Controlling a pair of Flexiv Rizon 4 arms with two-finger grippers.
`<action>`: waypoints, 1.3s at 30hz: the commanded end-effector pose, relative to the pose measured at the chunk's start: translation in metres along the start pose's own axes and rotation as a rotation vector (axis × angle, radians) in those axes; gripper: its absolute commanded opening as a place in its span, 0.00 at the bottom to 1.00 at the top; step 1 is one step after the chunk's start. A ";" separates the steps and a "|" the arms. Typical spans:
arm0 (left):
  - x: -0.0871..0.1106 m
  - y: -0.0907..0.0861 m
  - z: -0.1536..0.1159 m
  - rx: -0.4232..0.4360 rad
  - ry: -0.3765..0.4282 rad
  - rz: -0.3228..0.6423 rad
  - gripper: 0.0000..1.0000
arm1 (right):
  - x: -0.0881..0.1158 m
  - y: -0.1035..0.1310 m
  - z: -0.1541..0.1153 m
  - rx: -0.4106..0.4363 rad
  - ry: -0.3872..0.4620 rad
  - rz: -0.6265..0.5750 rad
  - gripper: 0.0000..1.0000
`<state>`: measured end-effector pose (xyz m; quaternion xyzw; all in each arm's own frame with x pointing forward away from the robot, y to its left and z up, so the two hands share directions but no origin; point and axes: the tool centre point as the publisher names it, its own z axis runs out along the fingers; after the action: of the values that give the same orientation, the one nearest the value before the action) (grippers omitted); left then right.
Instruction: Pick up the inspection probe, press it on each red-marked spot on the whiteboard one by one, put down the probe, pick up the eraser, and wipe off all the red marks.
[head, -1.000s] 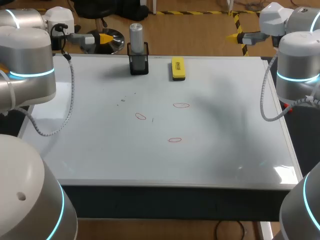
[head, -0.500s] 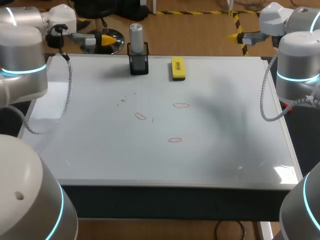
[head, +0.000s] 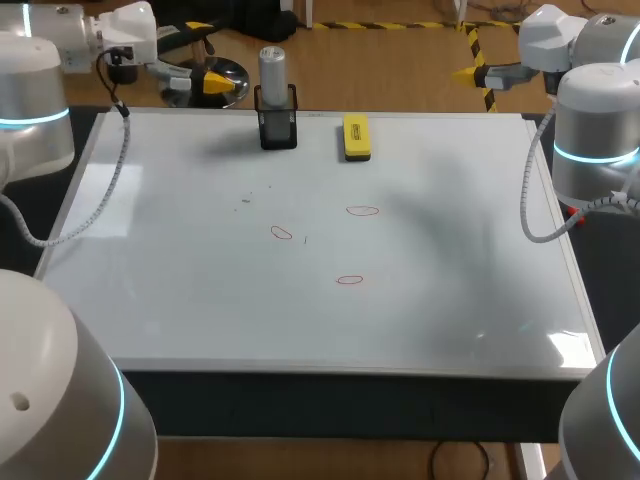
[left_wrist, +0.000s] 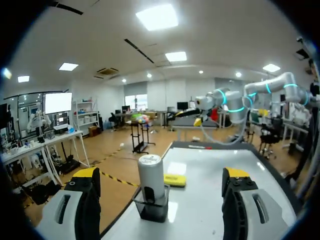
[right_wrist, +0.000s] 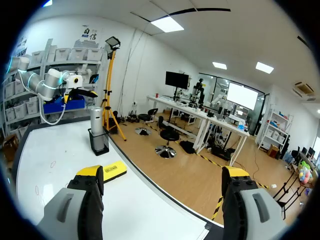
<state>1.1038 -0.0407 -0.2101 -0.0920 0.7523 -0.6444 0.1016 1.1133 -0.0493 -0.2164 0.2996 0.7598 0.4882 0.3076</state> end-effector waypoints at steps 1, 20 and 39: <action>-0.011 0.009 0.021 0.029 0.157 0.000 1.00 | 0.000 0.000 0.000 0.001 0.001 0.000 1.00; -0.003 0.027 0.087 0.100 0.222 -0.012 1.00 | 0.000 0.000 0.000 0.001 0.001 0.000 1.00; 0.003 0.046 0.112 0.125 0.204 -0.047 1.00 | 0.000 0.000 0.000 0.001 0.001 0.000 1.00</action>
<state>1.1294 -0.1382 -0.2685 -0.0375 0.7165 -0.6965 0.0138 1.1133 -0.0493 -0.2164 0.2996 0.7598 0.4882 0.3075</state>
